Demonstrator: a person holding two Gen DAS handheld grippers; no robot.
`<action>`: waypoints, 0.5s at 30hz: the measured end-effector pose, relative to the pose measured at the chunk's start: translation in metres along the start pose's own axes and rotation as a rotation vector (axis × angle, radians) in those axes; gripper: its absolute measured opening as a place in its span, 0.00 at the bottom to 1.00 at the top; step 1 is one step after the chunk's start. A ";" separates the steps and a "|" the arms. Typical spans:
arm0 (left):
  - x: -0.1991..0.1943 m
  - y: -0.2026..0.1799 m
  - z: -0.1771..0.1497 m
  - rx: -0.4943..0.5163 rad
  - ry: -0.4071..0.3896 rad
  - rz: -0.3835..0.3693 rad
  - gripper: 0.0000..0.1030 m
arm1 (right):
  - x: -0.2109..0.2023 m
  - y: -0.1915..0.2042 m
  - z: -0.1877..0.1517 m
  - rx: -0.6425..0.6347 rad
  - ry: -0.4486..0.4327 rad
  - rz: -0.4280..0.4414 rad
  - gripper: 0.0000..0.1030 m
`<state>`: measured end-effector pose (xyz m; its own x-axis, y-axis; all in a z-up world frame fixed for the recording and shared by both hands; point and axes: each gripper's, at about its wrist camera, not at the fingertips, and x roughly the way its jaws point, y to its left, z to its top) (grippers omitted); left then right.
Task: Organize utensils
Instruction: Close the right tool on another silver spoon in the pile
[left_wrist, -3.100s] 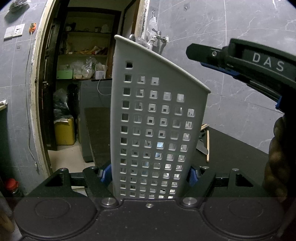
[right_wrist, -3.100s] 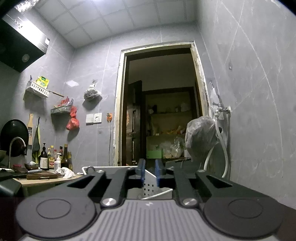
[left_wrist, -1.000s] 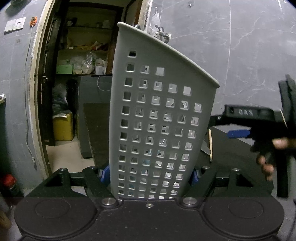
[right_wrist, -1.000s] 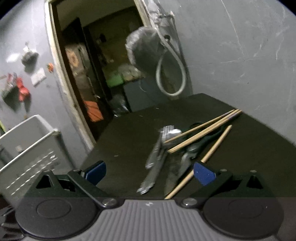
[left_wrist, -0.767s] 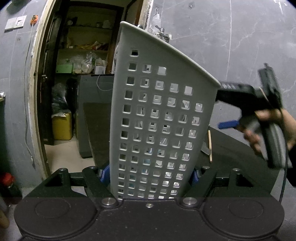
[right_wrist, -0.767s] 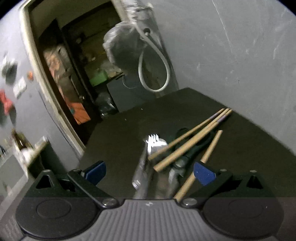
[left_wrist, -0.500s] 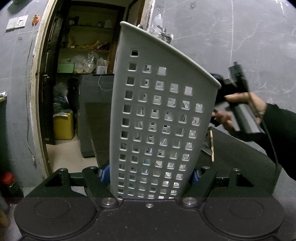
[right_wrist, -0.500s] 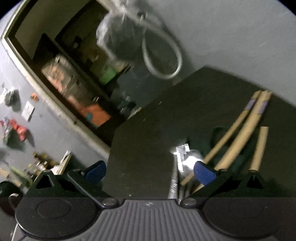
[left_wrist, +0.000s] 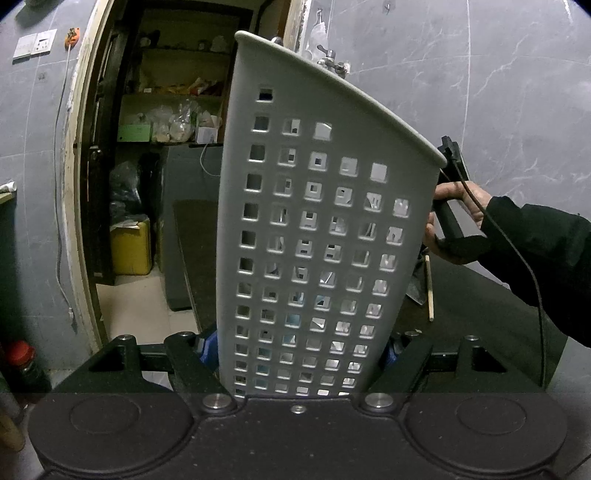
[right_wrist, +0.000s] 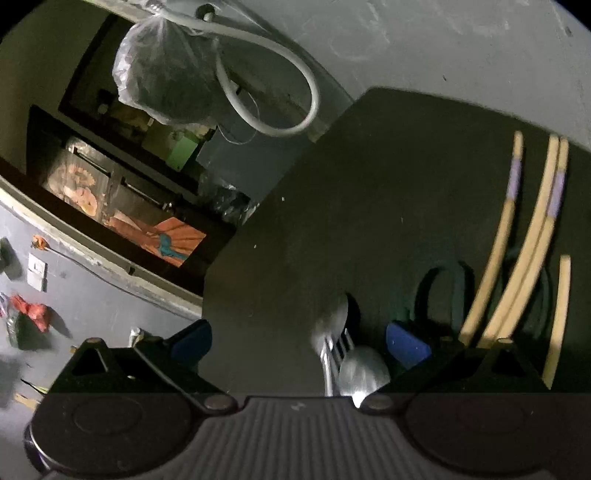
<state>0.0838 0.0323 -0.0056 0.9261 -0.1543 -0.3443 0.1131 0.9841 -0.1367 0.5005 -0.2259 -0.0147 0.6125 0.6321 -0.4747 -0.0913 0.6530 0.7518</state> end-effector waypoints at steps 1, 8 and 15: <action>0.000 0.000 0.000 0.000 0.000 0.000 0.75 | 0.001 0.001 0.000 -0.018 -0.007 -0.006 1.00; 0.001 0.000 0.000 -0.001 0.000 0.000 0.75 | 0.000 0.000 -0.004 -0.118 0.057 0.009 0.93; 0.001 0.000 0.000 -0.002 0.000 0.001 0.75 | -0.014 0.005 -0.015 -0.236 0.072 -0.030 0.75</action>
<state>0.0848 0.0321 -0.0061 0.9262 -0.1537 -0.3444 0.1120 0.9841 -0.1380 0.4792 -0.2253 -0.0110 0.5609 0.6337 -0.5328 -0.2602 0.7458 0.6132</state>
